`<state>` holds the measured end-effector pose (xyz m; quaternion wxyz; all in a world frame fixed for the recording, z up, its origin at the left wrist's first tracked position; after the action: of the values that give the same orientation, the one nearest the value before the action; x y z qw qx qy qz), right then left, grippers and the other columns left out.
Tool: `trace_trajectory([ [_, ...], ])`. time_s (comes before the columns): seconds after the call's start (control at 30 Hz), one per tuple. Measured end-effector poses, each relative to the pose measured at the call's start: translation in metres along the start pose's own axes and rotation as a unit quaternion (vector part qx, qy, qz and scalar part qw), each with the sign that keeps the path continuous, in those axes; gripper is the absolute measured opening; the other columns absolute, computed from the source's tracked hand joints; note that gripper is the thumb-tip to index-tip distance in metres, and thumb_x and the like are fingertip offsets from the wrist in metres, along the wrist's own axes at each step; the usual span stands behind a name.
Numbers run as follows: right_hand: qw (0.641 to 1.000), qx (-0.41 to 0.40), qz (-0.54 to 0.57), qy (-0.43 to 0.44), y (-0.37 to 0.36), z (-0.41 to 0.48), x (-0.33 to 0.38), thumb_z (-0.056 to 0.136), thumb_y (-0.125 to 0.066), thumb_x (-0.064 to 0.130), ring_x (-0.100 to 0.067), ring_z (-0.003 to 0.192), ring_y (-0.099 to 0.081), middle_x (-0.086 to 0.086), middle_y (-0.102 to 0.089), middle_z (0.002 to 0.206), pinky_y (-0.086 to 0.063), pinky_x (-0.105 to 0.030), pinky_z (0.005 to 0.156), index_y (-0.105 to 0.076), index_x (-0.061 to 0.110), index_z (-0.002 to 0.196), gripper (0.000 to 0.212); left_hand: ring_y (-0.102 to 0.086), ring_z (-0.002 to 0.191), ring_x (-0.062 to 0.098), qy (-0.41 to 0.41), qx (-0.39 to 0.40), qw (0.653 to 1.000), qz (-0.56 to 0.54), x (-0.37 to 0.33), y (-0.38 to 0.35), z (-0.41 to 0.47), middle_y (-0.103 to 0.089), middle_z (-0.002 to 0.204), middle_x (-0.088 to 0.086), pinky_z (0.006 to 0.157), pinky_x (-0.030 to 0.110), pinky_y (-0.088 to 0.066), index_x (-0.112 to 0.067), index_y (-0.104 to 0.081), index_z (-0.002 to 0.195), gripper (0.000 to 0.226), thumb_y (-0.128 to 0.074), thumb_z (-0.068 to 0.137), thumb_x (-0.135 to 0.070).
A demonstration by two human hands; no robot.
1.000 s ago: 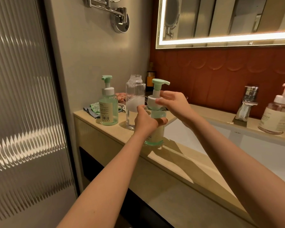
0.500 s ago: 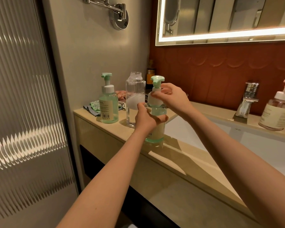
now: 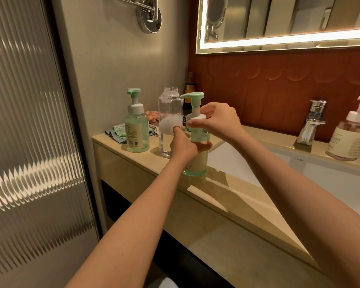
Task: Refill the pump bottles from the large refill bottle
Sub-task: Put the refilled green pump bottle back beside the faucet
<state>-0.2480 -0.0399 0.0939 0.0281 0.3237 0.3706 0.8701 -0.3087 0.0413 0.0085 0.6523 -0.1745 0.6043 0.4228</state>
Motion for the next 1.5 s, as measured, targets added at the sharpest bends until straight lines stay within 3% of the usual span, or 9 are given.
trace_trajectory([
  [0.13, 0.999, 0.045, -0.017, 0.003, -0.008, 0.001, 0.003, 0.068, -0.076, 0.049, -0.021, 0.117, -0.051, -0.002, -0.055, 0.127, -0.042, -0.044, 0.099, -0.040, 0.020, 0.135, 0.081, -0.043, 0.120, 0.026, -0.008, 0.005, 1.000, 0.000, -0.001, 0.000, 0.000, -0.043, 0.131, 0.008, 0.096, 0.042, -0.038, -0.011, -0.027, 0.127, 0.069, -0.073, 0.078, -0.025],
  [0.3, 0.999, 0.040, 0.031, 0.018, -0.005, -0.003, 0.005, 0.078, -0.070, 0.038, -0.019, 0.103, -0.060, -0.001, -0.066, 0.108, -0.051, -0.034, 0.084, -0.063, 0.018, 0.110, 0.038, -0.043, 0.118, 0.025, 0.005, 0.004, 1.000, -0.013, -0.001, 0.000, -0.002, -0.044, 0.129, 0.006, 0.097, 0.041, -0.038, -0.012, -0.027, 0.130, 0.069, -0.072, 0.080, -0.024],
  [0.4, 0.994, -0.005, -0.110, 0.000, 0.000, 0.001, 0.004, 0.069, -0.067, 0.063, -0.016, 0.100, -0.055, 0.006, -0.057, 0.101, -0.045, -0.045, 0.090, -0.054, 0.018, 0.114, 0.065, -0.043, 0.124, 0.028, -0.008, 0.005, 1.000, -0.004, -0.002, 0.000, -0.002, -0.043, 0.134, 0.008, 0.098, 0.043, -0.038, -0.012, -0.025, 0.132, 0.073, -0.074, 0.078, -0.024],
  [0.53, 0.993, 0.078, 0.088, -0.015, -0.012, 0.000, 0.005, 0.087, -0.061, 0.038, -0.019, 0.120, -0.051, -0.003, -0.054, 0.132, -0.043, -0.029, 0.091, -0.045, 0.014, 0.135, 0.056, -0.043, 0.120, 0.028, -0.001, 0.006, 1.000, -0.017, -0.001, 0.000, 0.000, -0.043, 0.129, 0.008, 0.096, 0.040, -0.037, -0.012, -0.026, 0.129, 0.072, -0.075, 0.077, -0.023],
  [0.73, 0.999, 0.030, -0.023, -0.008, -0.006, 0.004, 0.003, 0.069, -0.073, 0.054, -0.019, 0.108, -0.055, 0.000, -0.055, 0.123, -0.046, -0.043, 0.093, -0.042, 0.016, 0.128, 0.077, -0.043, 0.122, 0.028, -0.006, 0.003, 1.000, -0.014, -0.001, 0.001, -0.002, -0.044, 0.132, 0.008, 0.100, 0.044, -0.038, -0.012, -0.026, 0.131, 0.073, -0.074, 0.077, -0.022],
  [0.87, 0.983, 0.110, 0.141, -0.042, -0.018, 0.000, -0.002, 0.083, -0.068, 0.026, -0.018, 0.115, -0.054, -0.005, -0.056, 0.127, -0.044, -0.026, 0.086, -0.044, 0.010, 0.134, 0.059, -0.043, 0.121, 0.027, -0.012, 0.003, 1.000, 0.000, -0.005, 0.001, -0.003, -0.043, 0.131, 0.008, 0.096, 0.040, -0.037, -0.012, -0.024, 0.131, 0.074, -0.074, 0.078, -0.025],
  [1.17, 0.983, 0.094, 0.154, -0.031, -0.016, -0.004, 0.000, 0.082, -0.069, 0.024, -0.017, 0.111, -0.056, -0.002, -0.059, 0.116, -0.045, -0.023, 0.081, -0.051, 0.009, 0.127, 0.051, -0.042, 0.123, 0.028, -0.010, 0.006, 1.000, -0.007, -0.005, 0.001, -0.005, -0.043, 0.133, 0.008, 0.098, 0.040, -0.037, -0.012, -0.023, 0.133, 0.075, -0.073, 0.079, -0.024],
  [1.3, 1.000, -0.006, 0.019, -0.019, -0.005, 0.000, 0.001, 0.067, -0.076, 0.050, -0.009, 0.097, -0.051, 0.008, -0.051, 0.105, -0.048, -0.030, 0.083, -0.050, 0.016, 0.126, 0.073, -0.043, 0.123, 0.027, -0.013, 0.008, 1.000, -0.013, -0.004, 0.001, -0.006, -0.043, 0.134, 0.007, 0.098, 0.042, -0.038, -0.013, -0.023, 0.135, 0.076, -0.073, 0.079, -0.022],
  [1.5, 0.985, 0.063, 0.158, -0.040, -0.017, -0.007, -0.004, 0.080, -0.071, 0.023, -0.009, 0.095, -0.053, 0.010, -0.055, 0.098, -0.045, -0.019, 0.075, -0.056, 0.014, 0.119, 0.042, -0.044, 0.119, 0.025, -0.011, 0.007, 1.000, -0.009, -0.007, 0.001, -0.007, -0.043, 0.132, 0.008, 0.096, 0.038, -0.039, -0.011, -0.024, 0.132, 0.072, -0.072, 0.080, -0.022],
])
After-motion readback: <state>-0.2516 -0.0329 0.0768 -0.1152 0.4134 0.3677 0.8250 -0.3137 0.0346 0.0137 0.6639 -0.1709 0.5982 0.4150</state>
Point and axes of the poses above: each hand's wrist, its own z-axis towards the middle knuckle, its own y-axis out of the back of the hand, x = y × z, the point moved 9 cm from there along z, towards the middle knuckle
